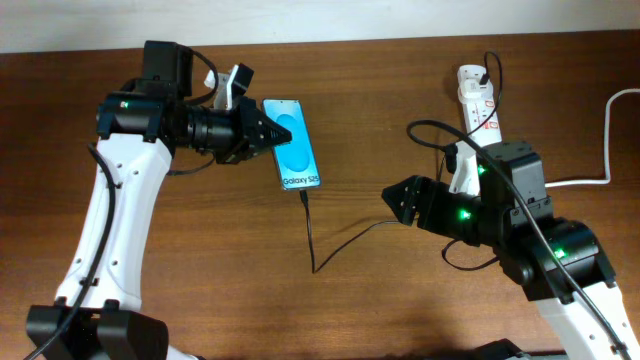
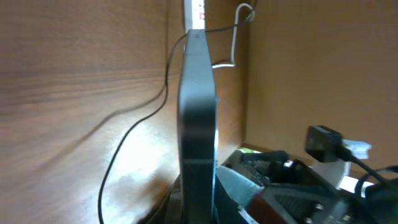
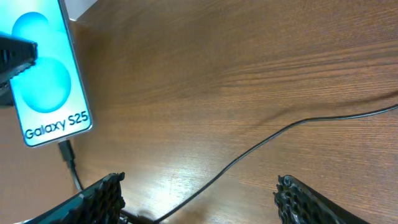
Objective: Plug charger to phone and switch on socket
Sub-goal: 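Open the right gripper and pull it back from the phone, then lower the plugged-in phone toward the table with the left gripper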
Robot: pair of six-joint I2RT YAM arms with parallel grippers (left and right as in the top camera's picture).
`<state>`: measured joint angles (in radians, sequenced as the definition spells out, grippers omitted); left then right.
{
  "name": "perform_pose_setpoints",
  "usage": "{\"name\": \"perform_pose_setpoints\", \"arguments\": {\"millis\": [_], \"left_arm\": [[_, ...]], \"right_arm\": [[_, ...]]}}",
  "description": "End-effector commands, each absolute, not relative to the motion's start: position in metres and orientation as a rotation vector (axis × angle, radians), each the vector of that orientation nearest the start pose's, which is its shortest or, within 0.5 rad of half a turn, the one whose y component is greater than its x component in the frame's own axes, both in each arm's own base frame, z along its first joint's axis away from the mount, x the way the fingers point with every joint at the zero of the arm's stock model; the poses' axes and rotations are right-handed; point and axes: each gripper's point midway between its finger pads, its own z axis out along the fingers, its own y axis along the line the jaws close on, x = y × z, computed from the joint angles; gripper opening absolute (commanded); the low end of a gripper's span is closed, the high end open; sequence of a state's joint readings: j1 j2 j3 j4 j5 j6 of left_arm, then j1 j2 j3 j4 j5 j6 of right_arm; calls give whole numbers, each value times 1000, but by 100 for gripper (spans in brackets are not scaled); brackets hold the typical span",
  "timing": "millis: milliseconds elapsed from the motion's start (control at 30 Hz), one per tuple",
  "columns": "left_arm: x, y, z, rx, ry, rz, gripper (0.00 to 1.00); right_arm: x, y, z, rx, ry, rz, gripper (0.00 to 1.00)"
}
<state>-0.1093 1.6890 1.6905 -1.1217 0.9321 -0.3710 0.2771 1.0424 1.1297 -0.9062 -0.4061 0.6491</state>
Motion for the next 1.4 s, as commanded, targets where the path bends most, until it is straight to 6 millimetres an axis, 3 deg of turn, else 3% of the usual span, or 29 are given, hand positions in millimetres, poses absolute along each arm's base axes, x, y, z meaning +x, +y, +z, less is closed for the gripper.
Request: {"name": "perform_pose_setpoints", "arguments": {"millis": [0,133,267,500,700,933,1000,1067,1367], "left_arm": [[364,-178,260,29,2622,-1363,0],[371,-192,225,203,2656,-1357,0],[377,-192,211,268,2649,-1338,0],[411,-191,164,258,2668,-1275,0],[423,-193,144,265,2664,-1273,0],[433,-194,87,236,2736,-1293,0],[433,-194,79,227,2751,-1293,0],[436,-185,67,214,2793,-1188,0],[444,-183,64,228,2771,-1144,0]], "right_arm": [[257,139,265,248,2450,873,77],[257,138,264,249,2451,870,77],[257,138,264,249,2451,870,77],[259,135,263,261,2449,844,77],[259,135,262,262,2453,843,77],[263,136,256,267,2475,831,77],[263,136,256,267,2475,831,77],[263,136,256,267,2475,831,77],[263,136,256,267,2475,832,77]]}}
